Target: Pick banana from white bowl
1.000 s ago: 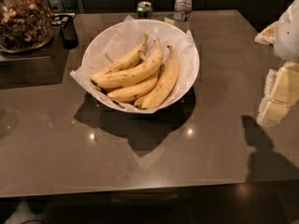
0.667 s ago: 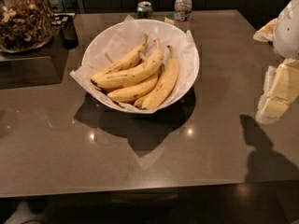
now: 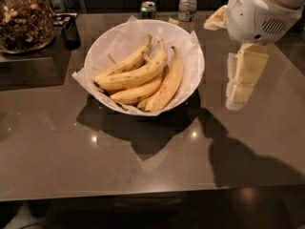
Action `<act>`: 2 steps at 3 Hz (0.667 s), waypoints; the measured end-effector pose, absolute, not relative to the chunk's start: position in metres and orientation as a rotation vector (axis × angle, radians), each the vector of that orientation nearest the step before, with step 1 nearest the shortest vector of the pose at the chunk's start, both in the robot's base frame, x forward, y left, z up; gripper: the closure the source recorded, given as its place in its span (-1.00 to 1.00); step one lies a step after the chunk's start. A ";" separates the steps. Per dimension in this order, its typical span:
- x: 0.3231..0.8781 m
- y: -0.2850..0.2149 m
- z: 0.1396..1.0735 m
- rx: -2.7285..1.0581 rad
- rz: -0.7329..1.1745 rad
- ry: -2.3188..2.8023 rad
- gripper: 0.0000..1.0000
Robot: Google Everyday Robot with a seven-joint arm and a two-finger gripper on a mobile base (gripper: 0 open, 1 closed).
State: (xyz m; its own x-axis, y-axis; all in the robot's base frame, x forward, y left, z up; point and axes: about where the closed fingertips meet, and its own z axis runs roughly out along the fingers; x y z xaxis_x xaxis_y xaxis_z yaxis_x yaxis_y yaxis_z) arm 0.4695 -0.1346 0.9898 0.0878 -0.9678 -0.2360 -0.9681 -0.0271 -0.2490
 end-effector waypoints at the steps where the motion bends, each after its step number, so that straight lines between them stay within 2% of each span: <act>1: 0.482 -0.088 0.980 -2.160 0.089 1.762 -1.00; 2: 0.484 -0.086 0.981 -2.151 0.091 1.751 -1.00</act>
Offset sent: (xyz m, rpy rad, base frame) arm 0.0083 0.0408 -0.0093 0.0201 0.0347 0.1373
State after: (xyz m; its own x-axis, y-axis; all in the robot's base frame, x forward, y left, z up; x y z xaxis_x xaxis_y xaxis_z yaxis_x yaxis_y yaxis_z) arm 0.4839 -0.0857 0.9808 0.2279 -0.9341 -0.2749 -0.9575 -0.1637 -0.2375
